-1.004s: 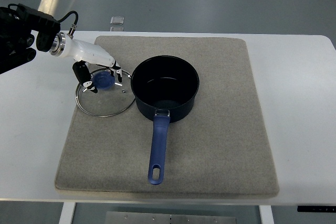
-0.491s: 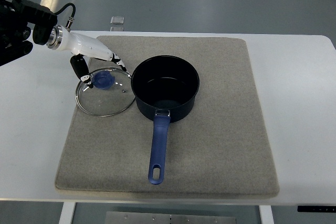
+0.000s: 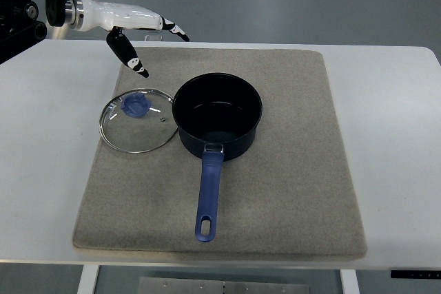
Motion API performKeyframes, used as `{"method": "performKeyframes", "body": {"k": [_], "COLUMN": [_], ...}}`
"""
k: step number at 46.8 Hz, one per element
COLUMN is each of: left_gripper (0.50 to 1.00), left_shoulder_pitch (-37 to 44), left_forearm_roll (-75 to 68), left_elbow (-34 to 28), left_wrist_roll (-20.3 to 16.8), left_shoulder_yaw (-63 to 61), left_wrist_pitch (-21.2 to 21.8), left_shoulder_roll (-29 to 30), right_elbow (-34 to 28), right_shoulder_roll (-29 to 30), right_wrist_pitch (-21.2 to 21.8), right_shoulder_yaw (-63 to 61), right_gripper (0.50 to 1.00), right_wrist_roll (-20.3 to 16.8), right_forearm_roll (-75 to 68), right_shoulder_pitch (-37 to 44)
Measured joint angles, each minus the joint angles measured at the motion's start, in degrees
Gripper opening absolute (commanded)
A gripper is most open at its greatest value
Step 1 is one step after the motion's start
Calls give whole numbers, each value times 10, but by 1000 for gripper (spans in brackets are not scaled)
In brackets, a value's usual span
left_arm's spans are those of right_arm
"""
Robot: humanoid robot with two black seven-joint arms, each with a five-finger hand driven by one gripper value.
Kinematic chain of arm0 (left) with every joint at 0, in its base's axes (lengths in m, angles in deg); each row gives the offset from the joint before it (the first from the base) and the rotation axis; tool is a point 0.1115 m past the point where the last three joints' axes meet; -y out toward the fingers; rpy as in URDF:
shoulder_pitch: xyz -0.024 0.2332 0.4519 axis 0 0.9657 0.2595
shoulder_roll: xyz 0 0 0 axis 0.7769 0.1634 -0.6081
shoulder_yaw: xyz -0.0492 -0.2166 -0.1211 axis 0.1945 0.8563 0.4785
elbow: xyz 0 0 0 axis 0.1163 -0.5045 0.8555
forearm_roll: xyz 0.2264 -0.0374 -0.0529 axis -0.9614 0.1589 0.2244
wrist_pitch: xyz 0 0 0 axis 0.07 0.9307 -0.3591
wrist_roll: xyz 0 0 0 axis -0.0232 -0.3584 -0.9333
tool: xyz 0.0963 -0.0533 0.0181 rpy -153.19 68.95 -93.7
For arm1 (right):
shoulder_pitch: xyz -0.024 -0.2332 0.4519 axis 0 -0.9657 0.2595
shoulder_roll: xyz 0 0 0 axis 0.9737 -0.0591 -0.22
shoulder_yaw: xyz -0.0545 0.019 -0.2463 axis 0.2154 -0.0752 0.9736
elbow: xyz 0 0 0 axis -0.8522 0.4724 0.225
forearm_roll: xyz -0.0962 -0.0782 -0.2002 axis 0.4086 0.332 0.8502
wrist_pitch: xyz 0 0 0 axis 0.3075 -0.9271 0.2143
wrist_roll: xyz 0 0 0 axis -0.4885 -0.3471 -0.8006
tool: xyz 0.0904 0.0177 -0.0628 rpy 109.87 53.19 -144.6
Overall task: Open pot lid and place left with left hand
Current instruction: 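Open the left hand and withdraw it upward from the lid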
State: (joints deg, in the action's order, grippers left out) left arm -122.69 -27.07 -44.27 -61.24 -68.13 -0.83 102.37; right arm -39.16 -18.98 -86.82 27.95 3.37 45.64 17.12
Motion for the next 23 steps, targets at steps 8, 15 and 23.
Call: {"method": "performKeyframes", "body": {"k": [8,15,23], "left_gripper": [960,954,945], "left_shoulder_pitch": [16,36,40], "left_forearm_roll": [168,308,440], "left_elbow": [-68,-155,-222], "left_wrist_roll": [0,0,0], "left_shoulder_yaw": [6,7,8], "left_wrist_pitch": [7,8,2], "left_shoulder_roll": [-41,-90,-112], "right_elbow": [0,0,0], "right_shoulder_roll": [0,0,0], "right_wrist_pitch": [0,0,0], "right_shoulder_yaw": [0,0,0], "right_gripper": [915,915,915], "right_wrist_roll": [0,0,0], "right_forearm_roll": [0,0,0], "right_shoulder_pitch": [0,0,0]}}
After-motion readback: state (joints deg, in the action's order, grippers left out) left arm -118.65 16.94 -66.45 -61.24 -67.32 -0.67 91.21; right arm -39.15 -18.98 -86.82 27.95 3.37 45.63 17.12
